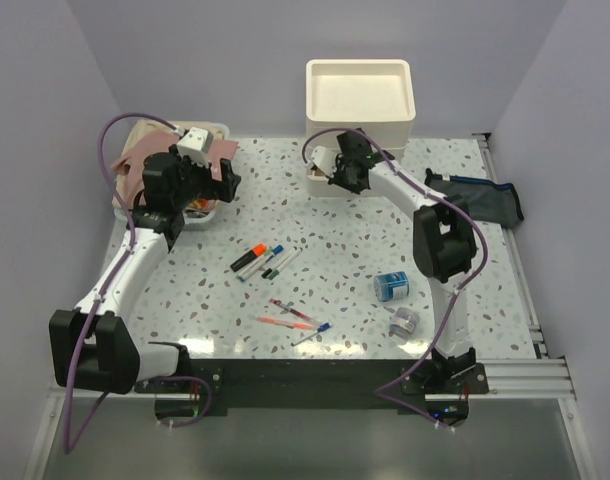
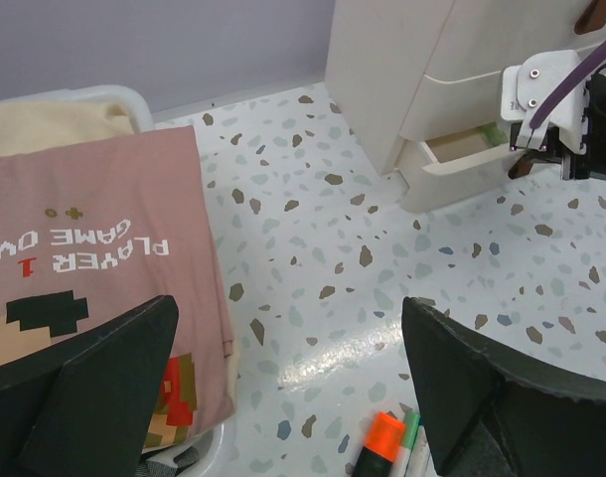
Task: Sort the stationery into containers
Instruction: Close the drawer in the storage box.
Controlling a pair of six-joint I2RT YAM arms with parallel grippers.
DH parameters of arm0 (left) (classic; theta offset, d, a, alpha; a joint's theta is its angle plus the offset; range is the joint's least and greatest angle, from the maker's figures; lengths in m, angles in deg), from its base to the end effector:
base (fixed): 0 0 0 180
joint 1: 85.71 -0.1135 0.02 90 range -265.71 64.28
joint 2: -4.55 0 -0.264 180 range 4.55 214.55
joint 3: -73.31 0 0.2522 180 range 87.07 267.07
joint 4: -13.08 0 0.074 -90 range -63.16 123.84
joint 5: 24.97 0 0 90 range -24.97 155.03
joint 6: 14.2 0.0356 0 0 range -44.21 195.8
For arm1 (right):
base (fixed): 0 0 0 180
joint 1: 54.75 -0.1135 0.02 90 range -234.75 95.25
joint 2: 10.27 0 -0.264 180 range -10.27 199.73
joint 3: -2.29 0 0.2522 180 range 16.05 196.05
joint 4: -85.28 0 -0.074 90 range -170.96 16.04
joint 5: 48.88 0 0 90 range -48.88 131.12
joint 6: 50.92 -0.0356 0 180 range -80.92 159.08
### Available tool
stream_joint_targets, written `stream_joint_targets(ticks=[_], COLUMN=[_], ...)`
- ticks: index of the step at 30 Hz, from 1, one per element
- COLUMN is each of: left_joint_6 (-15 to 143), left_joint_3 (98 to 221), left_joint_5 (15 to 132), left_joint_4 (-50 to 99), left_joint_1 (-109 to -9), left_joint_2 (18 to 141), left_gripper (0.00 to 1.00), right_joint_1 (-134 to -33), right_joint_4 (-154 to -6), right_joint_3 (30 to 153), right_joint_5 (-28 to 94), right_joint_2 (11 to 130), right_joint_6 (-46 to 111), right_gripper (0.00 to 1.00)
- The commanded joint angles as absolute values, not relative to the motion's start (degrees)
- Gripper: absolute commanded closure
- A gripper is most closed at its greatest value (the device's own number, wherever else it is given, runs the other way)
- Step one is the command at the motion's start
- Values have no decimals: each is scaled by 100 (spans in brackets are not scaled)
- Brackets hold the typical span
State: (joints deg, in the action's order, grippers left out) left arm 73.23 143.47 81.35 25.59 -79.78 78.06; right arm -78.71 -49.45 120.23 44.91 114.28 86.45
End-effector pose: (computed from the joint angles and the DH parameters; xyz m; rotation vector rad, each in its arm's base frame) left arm 0.2982 -0.0410 0.3223 0.2533 1.8345 -0.3663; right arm 0.4468 0.1960 0.2157 -1.4293 2.0405 -0.2553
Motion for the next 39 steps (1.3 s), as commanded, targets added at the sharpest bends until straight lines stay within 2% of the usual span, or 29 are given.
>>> stream_joint_targets(ticks=[1, 29, 35, 39], left_joint_6=[7202, 7149, 7140, 7201], left_joint_3=[14569, 14649, 14675, 14789], left_joint_5=[8226, 8252, 8270, 8252], left_joint_4=[2210, 2192, 2183, 2332], left_joint_1=[-8018, -8018, -8009, -8009], left_joint_2=[7846, 8004, 8048, 7996], left_gripper=[0, 0, 0, 0], right_joint_1=[-7821, -7813, -7821, -7813], right_joint_4=[-5590, -6408, -6312, -5507], right_joint_3=[12345, 12187, 12143, 12029], right_joint_5=[4903, 5017, 5017, 4755], right_joint_2=[11559, 11691, 11630, 11034], right_joint_6=[8628, 8408, 8206, 7646], right_gripper=[100, 100, 100, 100])
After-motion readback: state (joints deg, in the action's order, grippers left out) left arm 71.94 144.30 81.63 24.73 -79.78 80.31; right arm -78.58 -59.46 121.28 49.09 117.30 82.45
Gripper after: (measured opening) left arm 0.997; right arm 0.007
